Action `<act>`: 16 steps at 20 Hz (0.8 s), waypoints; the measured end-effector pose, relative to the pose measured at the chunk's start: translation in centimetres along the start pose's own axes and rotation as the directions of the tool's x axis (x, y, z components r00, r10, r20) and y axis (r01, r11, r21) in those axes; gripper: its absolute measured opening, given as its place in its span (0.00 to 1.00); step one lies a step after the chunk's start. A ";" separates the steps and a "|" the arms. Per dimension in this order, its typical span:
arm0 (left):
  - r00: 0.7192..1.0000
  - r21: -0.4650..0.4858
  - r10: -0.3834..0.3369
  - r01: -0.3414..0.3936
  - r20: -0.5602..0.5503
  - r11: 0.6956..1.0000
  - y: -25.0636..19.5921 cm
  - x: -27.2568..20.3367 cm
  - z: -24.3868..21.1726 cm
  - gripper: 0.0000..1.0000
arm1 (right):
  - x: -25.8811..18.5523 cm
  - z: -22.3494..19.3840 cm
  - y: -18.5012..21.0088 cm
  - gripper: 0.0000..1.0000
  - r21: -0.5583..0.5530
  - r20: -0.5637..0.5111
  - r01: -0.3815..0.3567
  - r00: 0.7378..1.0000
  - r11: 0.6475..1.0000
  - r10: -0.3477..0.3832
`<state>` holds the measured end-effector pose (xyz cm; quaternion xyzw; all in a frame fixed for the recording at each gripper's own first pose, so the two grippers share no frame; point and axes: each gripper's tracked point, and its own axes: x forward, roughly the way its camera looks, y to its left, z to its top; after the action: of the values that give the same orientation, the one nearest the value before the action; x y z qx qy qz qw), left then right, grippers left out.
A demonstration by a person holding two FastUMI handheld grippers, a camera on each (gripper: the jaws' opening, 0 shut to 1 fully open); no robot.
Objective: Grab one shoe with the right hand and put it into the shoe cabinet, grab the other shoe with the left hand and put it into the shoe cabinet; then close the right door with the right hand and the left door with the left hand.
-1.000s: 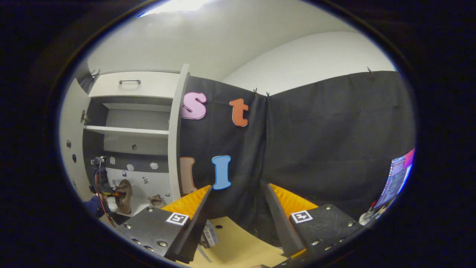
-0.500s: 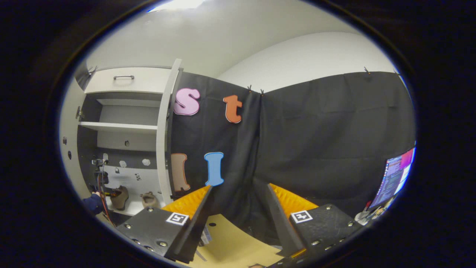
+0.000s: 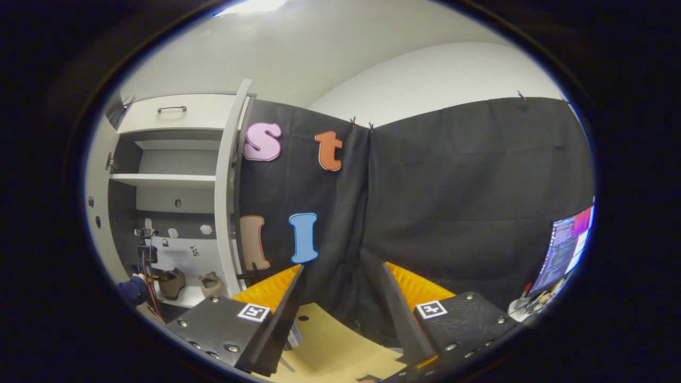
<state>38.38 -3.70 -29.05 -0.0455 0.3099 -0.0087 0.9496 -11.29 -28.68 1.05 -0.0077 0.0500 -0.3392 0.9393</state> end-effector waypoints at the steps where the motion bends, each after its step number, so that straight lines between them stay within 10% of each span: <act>1: 1.000 0.006 -0.008 0.008 -0.005 1.000 -0.2 -0.1 0.0 0.18 | 0.0 0.0 0.0 0.84 0.001 -0.001 0.001 1.000 1.000 -0.001; 7: 0.998 0.005 -0.053 0.053 0.018 0.999 -1.1 -4.0 0.9 0.55 | -0.1 -0.1 0.3 0.84 0.009 -0.012 -0.021 1.000 1.000 0.021; 16: 0.950 0.056 -0.210 0.202 0.232 0.978 -4.0 -17.7 5.1 0.56 | 0.4 -0.2 2.0 0.84 0.012 -0.030 -0.115 0.993 0.993 0.116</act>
<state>27.14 -6.49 -14.13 -0.0633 0.1880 -0.1072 0.9742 -9.74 -27.34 0.74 0.0054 0.0630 -0.2846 0.9566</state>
